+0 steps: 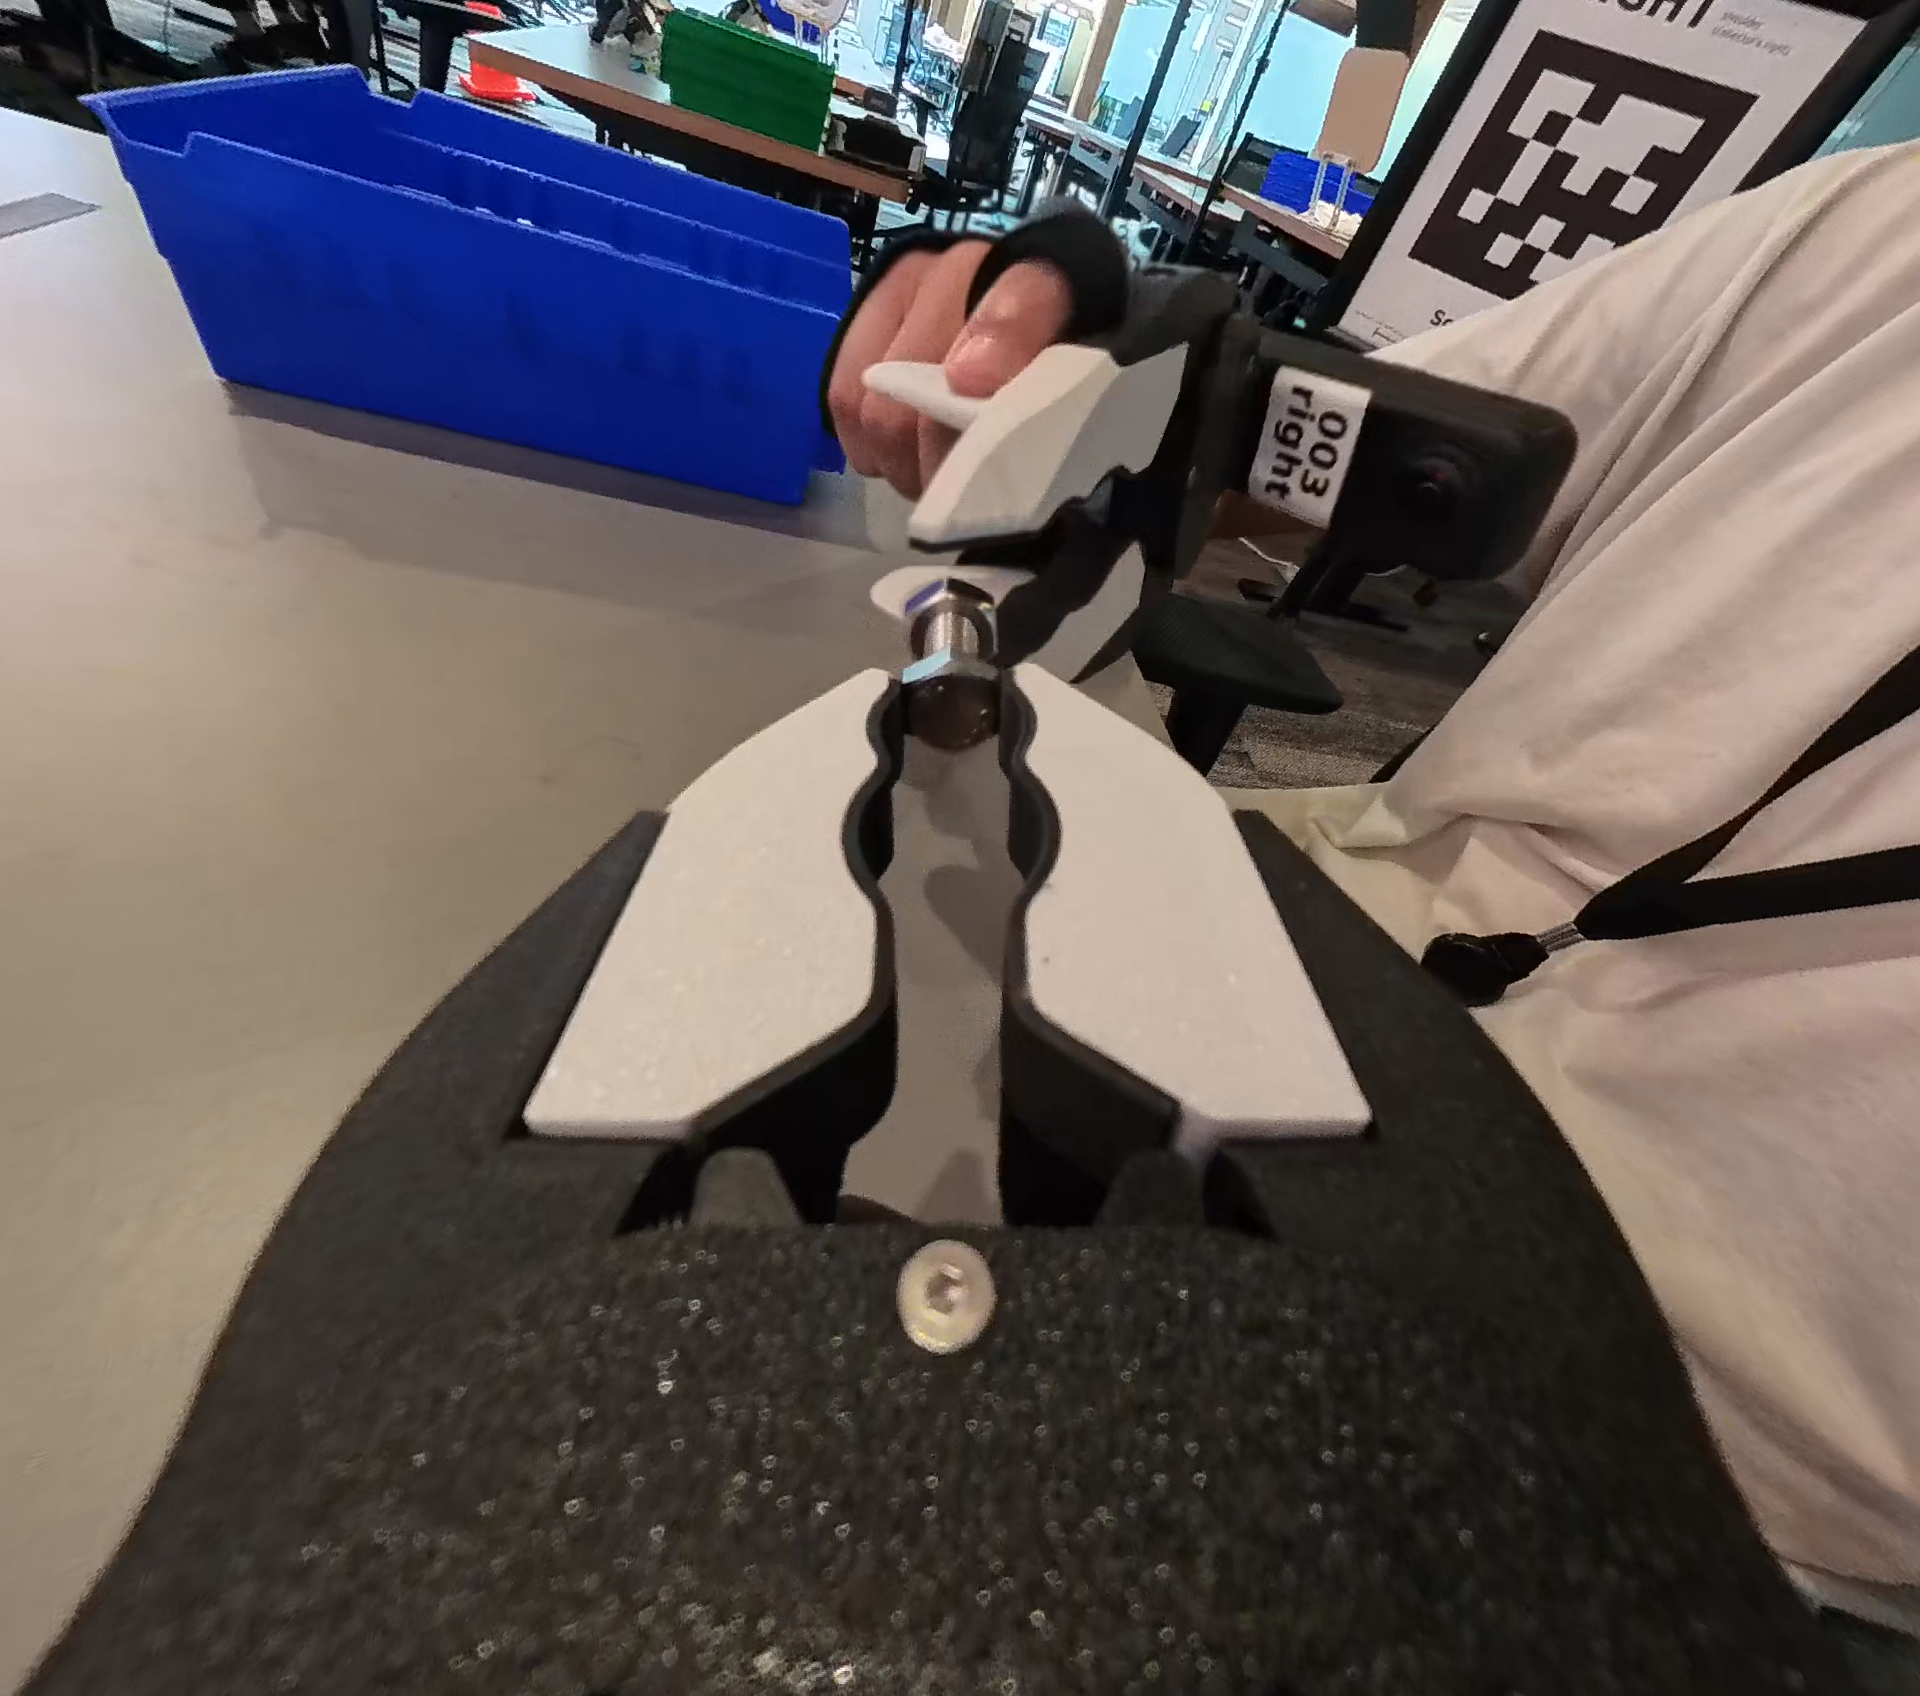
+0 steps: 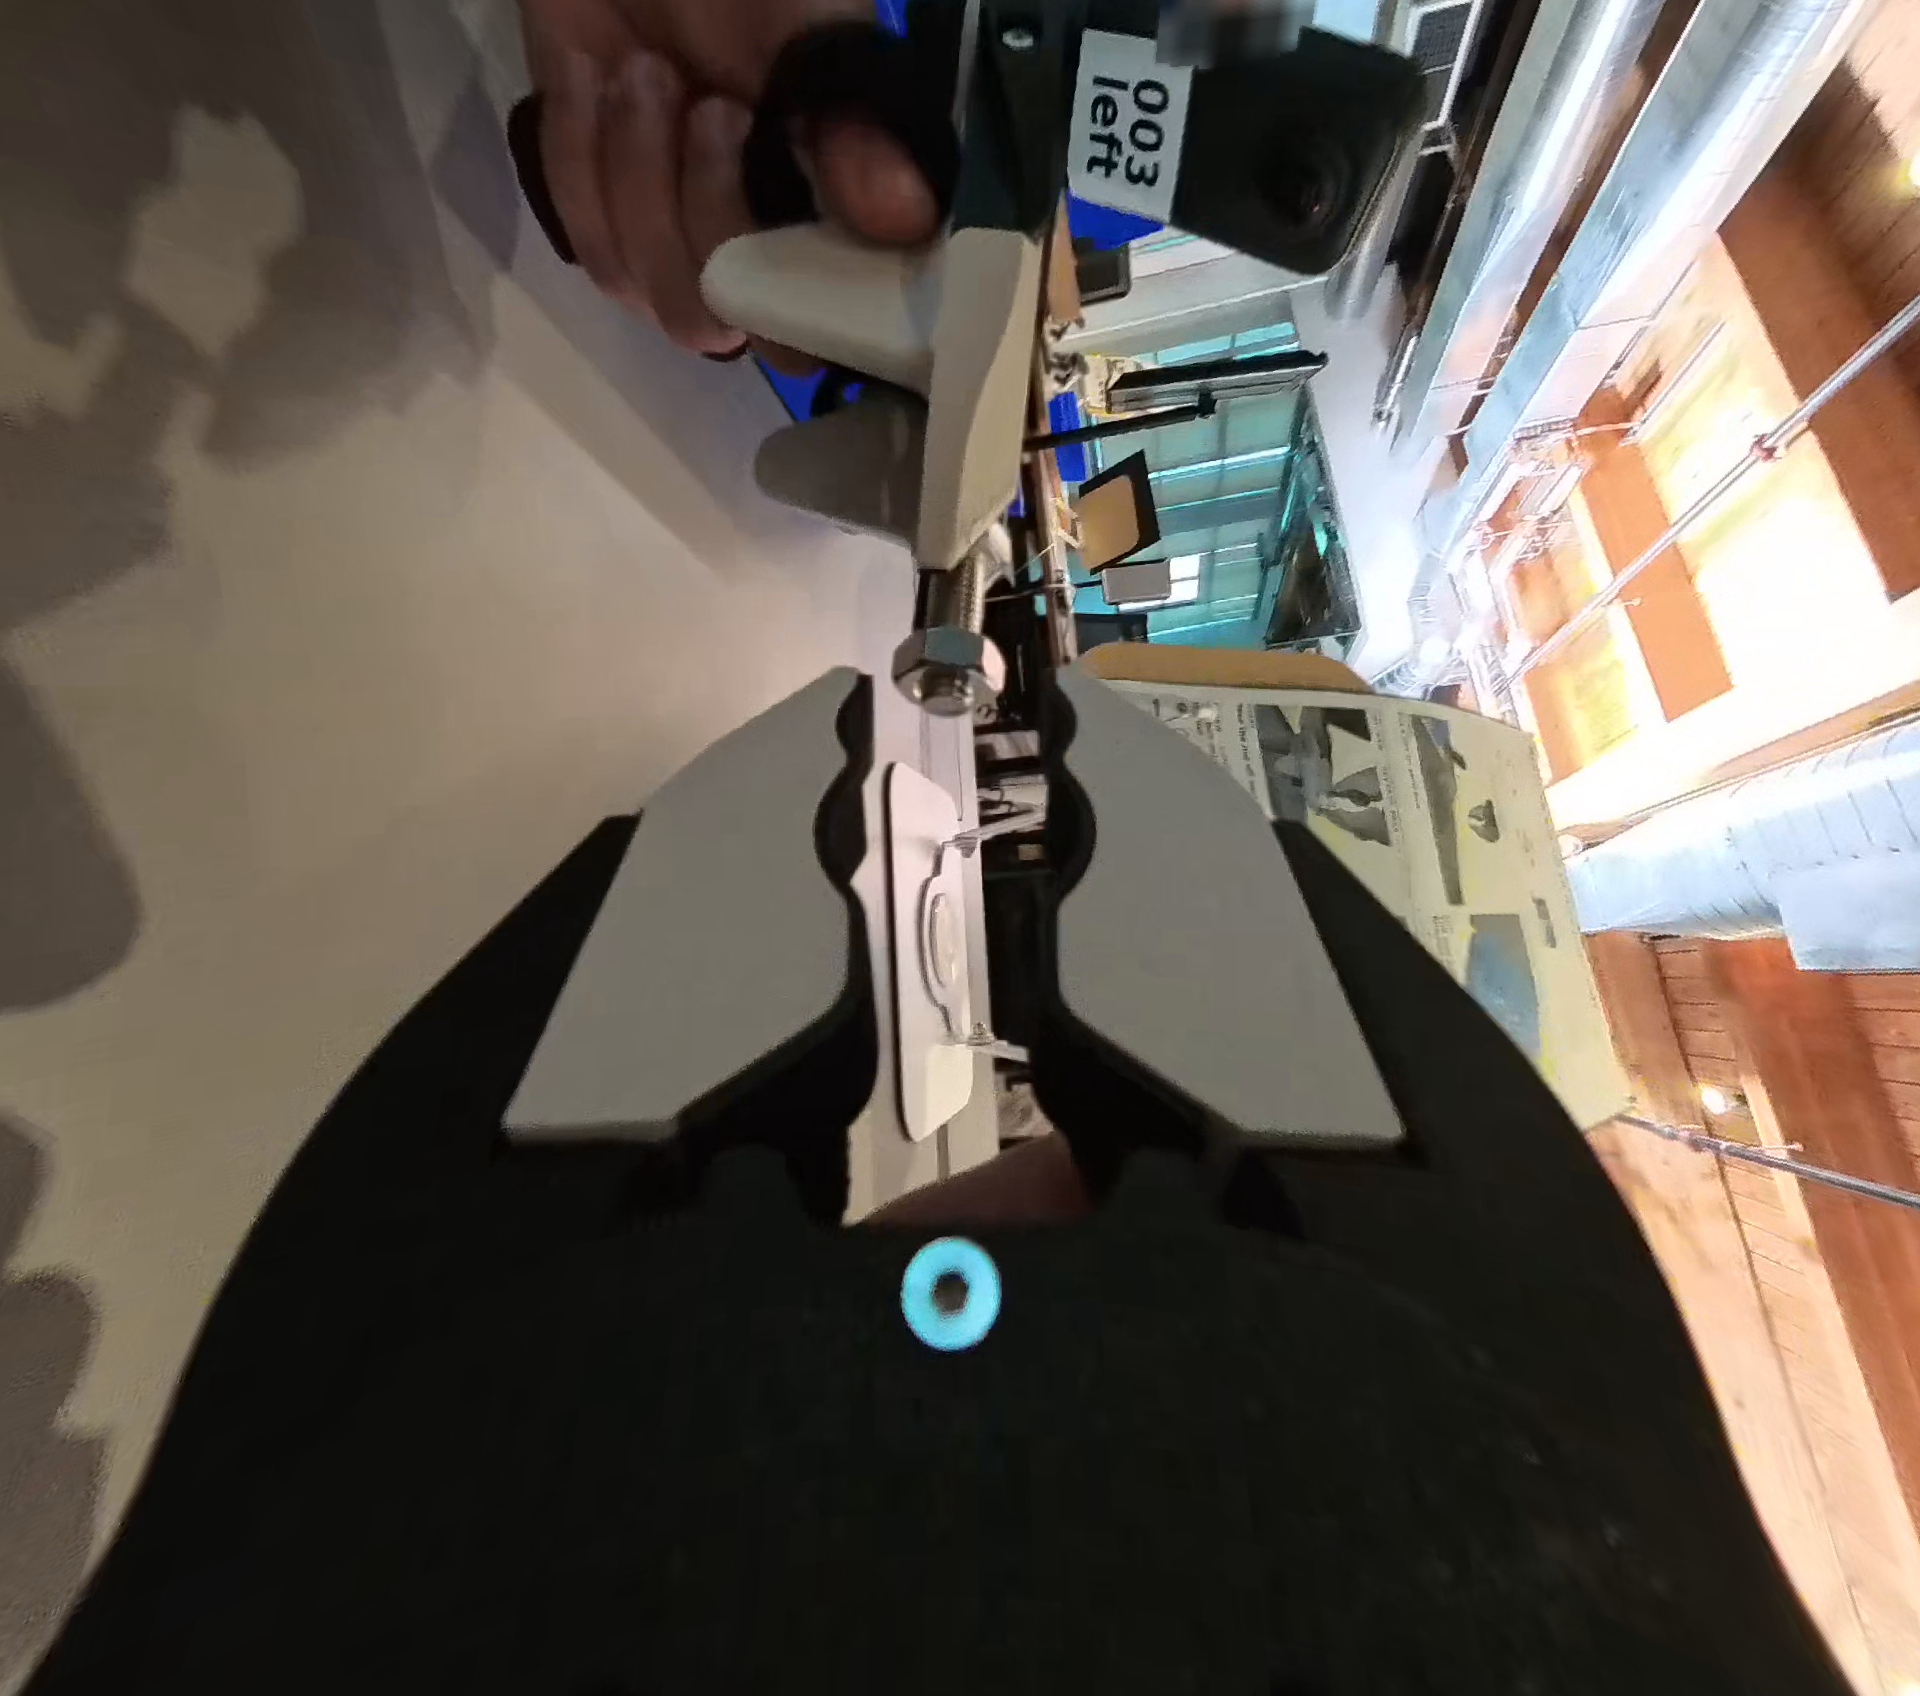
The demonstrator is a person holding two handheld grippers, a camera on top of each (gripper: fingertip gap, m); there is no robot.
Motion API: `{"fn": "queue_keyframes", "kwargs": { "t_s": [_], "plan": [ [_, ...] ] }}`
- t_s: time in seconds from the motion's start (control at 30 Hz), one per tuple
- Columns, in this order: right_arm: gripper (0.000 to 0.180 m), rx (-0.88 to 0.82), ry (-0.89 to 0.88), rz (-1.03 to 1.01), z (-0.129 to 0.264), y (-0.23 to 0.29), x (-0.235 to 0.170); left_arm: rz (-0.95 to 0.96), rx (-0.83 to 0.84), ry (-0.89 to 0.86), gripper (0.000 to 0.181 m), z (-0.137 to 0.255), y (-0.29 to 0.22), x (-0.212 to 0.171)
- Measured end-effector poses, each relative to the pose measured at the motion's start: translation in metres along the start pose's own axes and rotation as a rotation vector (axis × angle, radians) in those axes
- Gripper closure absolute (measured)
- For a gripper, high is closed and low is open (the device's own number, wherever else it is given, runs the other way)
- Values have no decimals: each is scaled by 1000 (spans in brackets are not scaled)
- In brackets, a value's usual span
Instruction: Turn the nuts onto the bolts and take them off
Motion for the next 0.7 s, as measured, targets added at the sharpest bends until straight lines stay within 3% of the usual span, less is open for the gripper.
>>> {"fn": "queue_keyframes", "kwargs": {
  "t_s": [0.1, 0.2, 0.33, 0.5, 0.57, 0.63, 0.7],
  "plan": [
    [160, 69, -7, -66, -5, -4, 0, -4, -2, -3, 164, 0, -1, 1],
    [160, 222, -48, -281, -4, -16, -1, -28, -12, -12, 164, 2, -4, 3],
    [160, 581, -96, -752, -12, -32, -14, -95, 41, 7, 164, 2, -9, 5],
    [160, 1159, -188, -1527, -33, -31, -43, -166, 123, 44, 164, 0, -14, 6],
    [160, 1331, -201, -1746, -42, -21, -52, -186, 168, 72, 164, -1, -13, 5],
    [154, 1393, -263, -1869, -45, -11, -56, -191, 180, 83, 164, 0, -12, 5],
    [142, 1344, -371, -1897, -42, -1, -55, -168, 160, 56, 164, 2, -9, 5]
  ]
}}
Point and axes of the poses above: each gripper's, where its closed fingertips meet, z back along the fingers, x out of its top, y = z × x across the jaws, the point moved 10 cm from there along z, back along the fingers, and after that the axes turned 8 degrees about y, right-handed, at the moved point
